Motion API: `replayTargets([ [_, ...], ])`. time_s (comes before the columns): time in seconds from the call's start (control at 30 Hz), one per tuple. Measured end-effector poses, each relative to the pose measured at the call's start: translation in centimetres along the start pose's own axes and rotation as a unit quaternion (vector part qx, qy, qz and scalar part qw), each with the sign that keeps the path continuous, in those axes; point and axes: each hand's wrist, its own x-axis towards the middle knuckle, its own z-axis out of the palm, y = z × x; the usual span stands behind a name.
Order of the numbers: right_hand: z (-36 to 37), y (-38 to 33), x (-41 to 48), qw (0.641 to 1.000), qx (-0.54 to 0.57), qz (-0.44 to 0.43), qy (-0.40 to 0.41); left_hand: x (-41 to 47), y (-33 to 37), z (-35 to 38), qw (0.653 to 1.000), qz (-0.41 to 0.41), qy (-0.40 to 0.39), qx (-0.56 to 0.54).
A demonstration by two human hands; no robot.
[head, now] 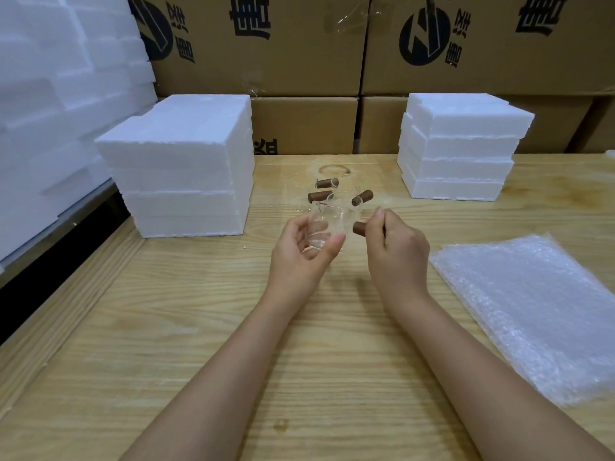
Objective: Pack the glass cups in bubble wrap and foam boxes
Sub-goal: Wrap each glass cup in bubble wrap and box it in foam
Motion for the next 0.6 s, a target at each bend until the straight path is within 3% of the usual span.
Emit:
replayTargets([
  [0.1, 0.4, 0.1, 0.4, 0.987, 0.065, 0.141, -0.035, -0.2, -0.1, -0.1, 0.999, 0.038, -0.004, 0.021],
  [0.2, 0.5, 0.9, 1.1, 0.934, 0.119, 0.319, -0.109, -0.3, -0.3, -0.2, 0.993, 0.099, -0.022, 0.059],
  [0.27, 0.3, 1.1, 1.3, 0.904, 0.148, 0.379, -0.135, -0.4, -0.4, -0.1, 0.989, 0.122, -0.031, 0.075],
  [0.33, 0.2, 1.0, 1.3, 0.908, 0.146, 0.371, -0.129, -0.3, -0.4, -0.1, 0.989, 0.126, -0.023, 0.078],
  [0.4, 0.0, 0.6, 1.2, 0.935, 0.118, 0.32, -0.096, -0.2, -0.4, -0.1, 0.991, 0.116, -0.01, 0.072],
  [0.6, -0.2, -1.3, 0.6, 0.983, 0.083, 0.162, -0.002, 0.1, -0.1, 0.2, 1.0, -0.002, 0.003, 0.001],
])
